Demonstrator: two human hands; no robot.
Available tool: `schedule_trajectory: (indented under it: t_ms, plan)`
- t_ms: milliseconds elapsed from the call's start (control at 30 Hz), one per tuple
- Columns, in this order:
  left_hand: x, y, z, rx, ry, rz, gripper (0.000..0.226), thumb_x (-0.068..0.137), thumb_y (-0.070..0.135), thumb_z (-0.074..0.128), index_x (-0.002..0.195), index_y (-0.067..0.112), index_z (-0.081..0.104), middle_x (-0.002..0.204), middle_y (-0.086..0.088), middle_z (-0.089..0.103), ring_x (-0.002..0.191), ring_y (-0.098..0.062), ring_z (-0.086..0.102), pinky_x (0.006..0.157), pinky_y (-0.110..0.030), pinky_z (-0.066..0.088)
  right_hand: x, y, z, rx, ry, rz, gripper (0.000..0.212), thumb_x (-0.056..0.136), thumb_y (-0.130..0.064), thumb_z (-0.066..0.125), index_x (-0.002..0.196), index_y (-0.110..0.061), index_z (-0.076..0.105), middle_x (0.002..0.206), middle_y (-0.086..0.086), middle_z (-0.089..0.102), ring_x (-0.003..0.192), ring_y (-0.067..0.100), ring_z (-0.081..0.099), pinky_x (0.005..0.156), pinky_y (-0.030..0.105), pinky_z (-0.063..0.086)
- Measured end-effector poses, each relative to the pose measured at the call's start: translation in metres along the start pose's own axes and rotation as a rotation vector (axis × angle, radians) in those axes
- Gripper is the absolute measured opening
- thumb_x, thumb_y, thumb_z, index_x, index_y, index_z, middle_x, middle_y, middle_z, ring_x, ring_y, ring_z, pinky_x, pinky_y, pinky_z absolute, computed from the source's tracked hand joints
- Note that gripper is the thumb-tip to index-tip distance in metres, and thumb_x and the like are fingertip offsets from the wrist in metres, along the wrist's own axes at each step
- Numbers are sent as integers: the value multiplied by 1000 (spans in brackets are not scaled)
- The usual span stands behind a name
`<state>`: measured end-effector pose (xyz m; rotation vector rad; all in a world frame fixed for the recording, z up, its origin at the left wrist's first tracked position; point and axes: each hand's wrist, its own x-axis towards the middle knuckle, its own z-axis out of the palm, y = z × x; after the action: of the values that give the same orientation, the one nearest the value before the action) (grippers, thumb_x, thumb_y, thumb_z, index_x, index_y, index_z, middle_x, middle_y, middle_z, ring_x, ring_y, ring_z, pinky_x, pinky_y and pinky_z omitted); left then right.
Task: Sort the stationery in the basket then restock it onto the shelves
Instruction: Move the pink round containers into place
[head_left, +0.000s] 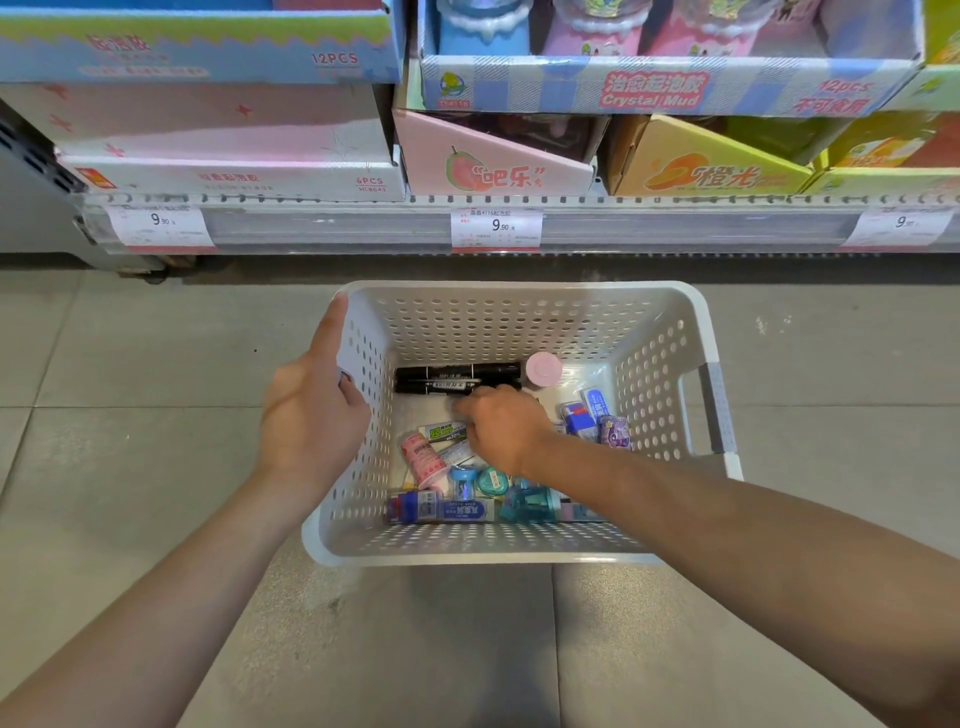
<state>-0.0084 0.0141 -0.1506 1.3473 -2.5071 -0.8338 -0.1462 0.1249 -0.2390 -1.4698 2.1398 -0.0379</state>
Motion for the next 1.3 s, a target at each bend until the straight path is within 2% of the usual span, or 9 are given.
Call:
schedule_trajectory:
  t_ms: [267,367,500,733,900,1033,1133,1233,1300]
  plan:
    - [1,-1,0,-36,-12,-16,72,92,0,41,151,33,18,66,-8,45,50,-18,38,42,-28,29,6,10,-4,66,-45,27,53,91,-8,48,141,-24,41,132,8,53,113,28,56,86,34,49]
    - [0,-1,0,-46,-17,-12,73,91,-1,41,151,33,18,65,-8,43,51,-18,36,45,-30,30,4,6,-7,9,60,-125,51,88,-19,54,138,-19,45,128,6,55,114,26,54,91,34,45]
    - [0,-1,1,-34,5,-7,73,90,-1,42,151,32,19,65,-7,43,53,-19,37,47,-33,33,8,-14,-2,-84,-89,-368,70,79,-21,67,143,-16,37,137,6,46,122,25,45,98,37,44]
    - [0,-1,1,-36,17,14,74,88,-3,42,151,31,21,61,-7,42,51,-19,37,48,-36,35,8,-33,6,-76,-81,-362,63,82,-21,68,139,-14,40,128,9,50,115,26,50,94,34,44]
    - [-2,1,-2,-55,-2,11,74,89,-2,42,151,32,20,63,-7,44,49,-17,36,45,-33,29,-21,-32,-19,877,-73,35,41,91,-15,55,129,-8,42,108,8,52,89,27,59,72,35,54]
    - [-3,3,-3,-72,-7,18,73,89,-3,42,152,29,22,59,-6,40,49,-15,34,46,-33,26,-41,-3,-39,1390,-35,346,16,91,-6,51,104,-15,51,100,9,55,81,21,55,64,25,44]
    - [-3,4,-4,-66,-5,8,72,90,-3,41,152,29,22,56,-4,36,49,-15,33,46,-33,26,-53,18,-44,1593,79,528,21,86,-3,60,100,-15,49,91,7,53,66,15,48,57,22,40]
    - [-3,4,-4,-70,-7,8,72,90,-3,41,152,28,22,55,-4,35,48,-16,33,47,-33,28,-58,31,-49,1554,268,736,26,89,-9,60,111,-12,47,77,4,51,56,10,44,43,17,36]
    - [-3,4,-4,-62,-5,3,71,90,-4,41,152,27,22,55,-5,36,48,-17,34,46,-33,28,-55,37,-51,1574,383,837,21,93,-10,53,112,-11,44,72,3,49,57,10,44,46,19,37]
